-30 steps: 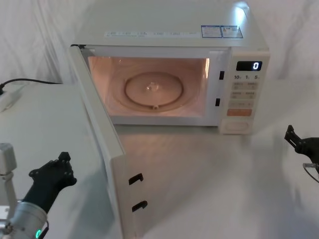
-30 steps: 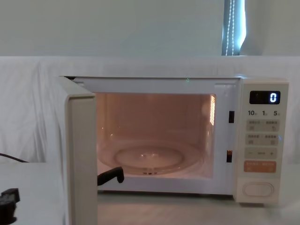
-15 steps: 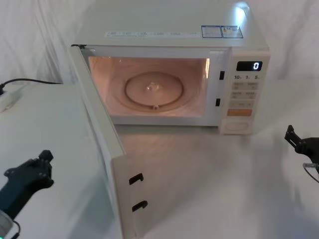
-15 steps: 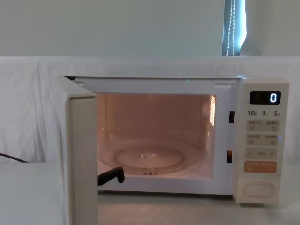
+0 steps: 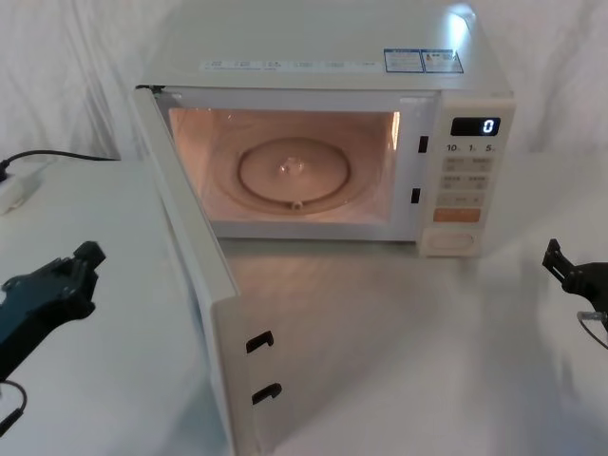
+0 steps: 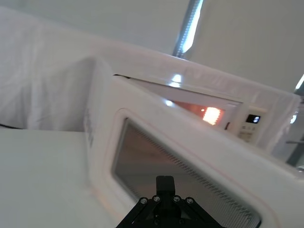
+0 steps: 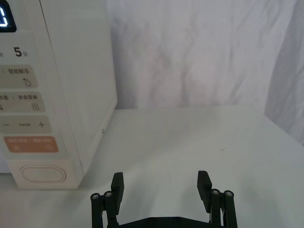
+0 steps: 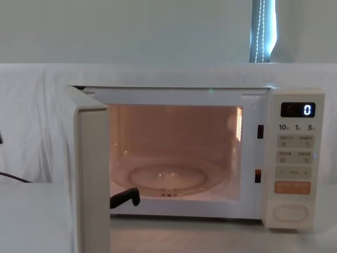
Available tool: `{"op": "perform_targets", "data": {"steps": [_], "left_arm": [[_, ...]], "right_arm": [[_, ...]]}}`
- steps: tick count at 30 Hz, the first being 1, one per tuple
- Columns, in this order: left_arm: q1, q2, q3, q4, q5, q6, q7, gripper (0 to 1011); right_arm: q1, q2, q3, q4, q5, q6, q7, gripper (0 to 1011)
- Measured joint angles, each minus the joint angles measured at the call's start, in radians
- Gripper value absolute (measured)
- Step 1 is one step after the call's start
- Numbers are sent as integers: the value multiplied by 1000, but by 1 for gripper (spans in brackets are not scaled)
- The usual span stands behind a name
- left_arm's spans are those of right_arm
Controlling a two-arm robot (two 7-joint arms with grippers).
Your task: Press the button to open the microwave door with one hand; close the microwave door with the other hand.
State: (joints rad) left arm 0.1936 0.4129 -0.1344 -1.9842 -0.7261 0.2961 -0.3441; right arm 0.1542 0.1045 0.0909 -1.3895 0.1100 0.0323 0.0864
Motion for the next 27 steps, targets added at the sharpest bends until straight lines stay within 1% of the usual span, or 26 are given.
{"op": "perform_targets", "data": {"steps": [3,8,9,13,19,20,22,23,27], "left_arm": [[-24,12,20,-1,-17,21,-1,0],[-59,23,59,7,-29,38,-1,0],[-73,27,76,12,-30,41,0,0],[-105,31,116,24,-30,44,4,0],[-146,31,166,39,-29,46,17,0],[-157,30,181,44,-27,46,22,0],[-170,29,194,49,-25,44,26,0],[-182,27,208,55,-22,43,33,0],[-213,22,239,69,-16,36,45,0]], "right_arm": [[0,0,0,0,0,0,0,1002],[0,0,0,0,0,0,0,1002],[0,0,0,0,0,0,0,1002],[0,0,0,0,0,0,0,1002],[0,0,0,0,0,0,0,1002],[0,0,0,0,0,0,0,1002],[0,0,0,0,0,0,0,1002],[0,0,0,0,0,0,0,1002],[0,0,0,0,0,0,0,1002]]}}
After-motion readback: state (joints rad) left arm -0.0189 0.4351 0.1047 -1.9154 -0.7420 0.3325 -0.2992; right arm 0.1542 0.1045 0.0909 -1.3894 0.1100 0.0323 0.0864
